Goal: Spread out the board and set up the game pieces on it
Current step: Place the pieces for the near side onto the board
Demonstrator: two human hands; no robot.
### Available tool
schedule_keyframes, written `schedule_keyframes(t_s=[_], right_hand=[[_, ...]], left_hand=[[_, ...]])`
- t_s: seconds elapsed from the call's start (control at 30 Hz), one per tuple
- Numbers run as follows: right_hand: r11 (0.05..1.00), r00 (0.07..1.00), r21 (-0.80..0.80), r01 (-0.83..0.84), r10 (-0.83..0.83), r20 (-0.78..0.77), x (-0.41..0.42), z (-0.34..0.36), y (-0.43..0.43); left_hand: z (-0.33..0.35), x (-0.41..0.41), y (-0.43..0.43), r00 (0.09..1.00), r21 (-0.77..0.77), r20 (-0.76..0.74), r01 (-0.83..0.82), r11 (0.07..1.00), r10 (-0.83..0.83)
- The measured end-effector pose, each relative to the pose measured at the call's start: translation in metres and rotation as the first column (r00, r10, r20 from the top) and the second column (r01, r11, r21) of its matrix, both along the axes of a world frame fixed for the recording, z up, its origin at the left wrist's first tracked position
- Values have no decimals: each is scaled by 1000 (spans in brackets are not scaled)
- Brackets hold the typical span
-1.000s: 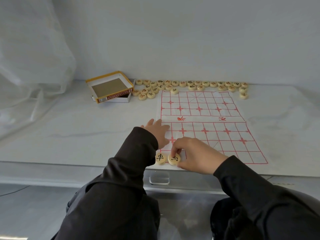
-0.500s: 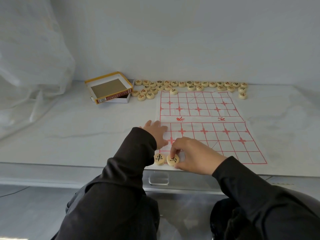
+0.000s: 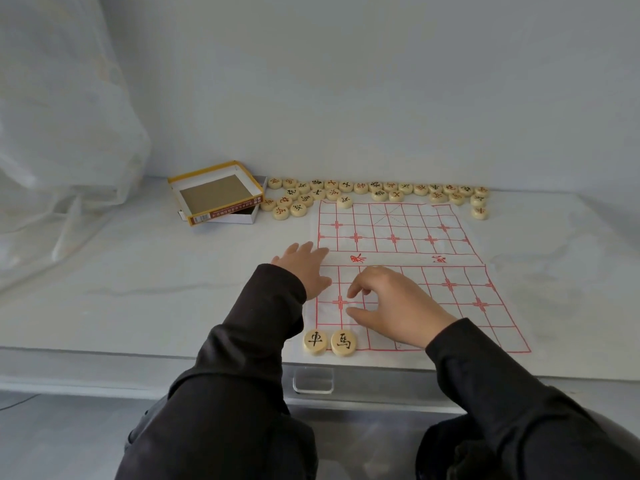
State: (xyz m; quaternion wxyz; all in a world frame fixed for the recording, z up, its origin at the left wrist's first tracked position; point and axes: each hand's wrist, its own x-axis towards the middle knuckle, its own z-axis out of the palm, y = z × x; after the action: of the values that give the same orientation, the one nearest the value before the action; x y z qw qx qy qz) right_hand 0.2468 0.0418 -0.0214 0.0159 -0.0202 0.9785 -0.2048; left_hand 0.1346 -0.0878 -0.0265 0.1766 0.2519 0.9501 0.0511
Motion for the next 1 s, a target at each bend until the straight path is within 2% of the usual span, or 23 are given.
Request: schedule_keyframes(t_s=[0.17, 0.47, 0.77, 1.0], right_hand=[[998, 996, 34, 60, -57, -75, -21, -1, 2], [988, 986, 90, 122, -111, -124, -69, 6, 7], [973, 993, 201, 115, -107, -46, -125, 18, 26], [982, 985, 93, 163, -167, 36, -176, 0, 40]], left_hand=[[2, -15, 6, 998, 103, -7, -54, 993, 55], [11, -42, -4, 995, 179, -38, -82, 980, 90], [4, -69, -8, 980, 278, 18, -194, 941, 197], [-2, -80, -15, 963, 304, 105, -267, 914, 246]])
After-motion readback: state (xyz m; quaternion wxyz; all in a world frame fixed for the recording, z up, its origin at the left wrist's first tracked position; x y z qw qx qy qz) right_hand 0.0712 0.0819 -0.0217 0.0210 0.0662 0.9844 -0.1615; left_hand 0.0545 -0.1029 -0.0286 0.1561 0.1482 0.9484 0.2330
